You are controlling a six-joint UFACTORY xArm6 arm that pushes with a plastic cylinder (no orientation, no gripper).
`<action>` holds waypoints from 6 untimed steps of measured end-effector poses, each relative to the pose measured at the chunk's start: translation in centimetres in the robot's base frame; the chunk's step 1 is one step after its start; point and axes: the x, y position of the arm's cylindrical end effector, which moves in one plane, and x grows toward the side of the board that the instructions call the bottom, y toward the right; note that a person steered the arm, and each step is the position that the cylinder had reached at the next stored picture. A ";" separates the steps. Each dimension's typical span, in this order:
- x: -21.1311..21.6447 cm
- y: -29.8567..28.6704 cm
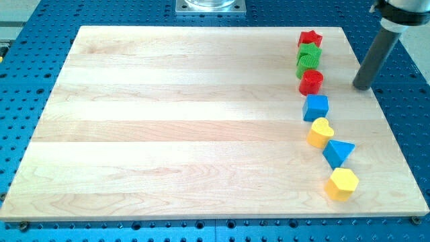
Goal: Push the red circle to the center left of the board
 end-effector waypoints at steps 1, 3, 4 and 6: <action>-0.1 -0.2; -2.8 -12.0; -0.4 -15.9; -0.1 1.8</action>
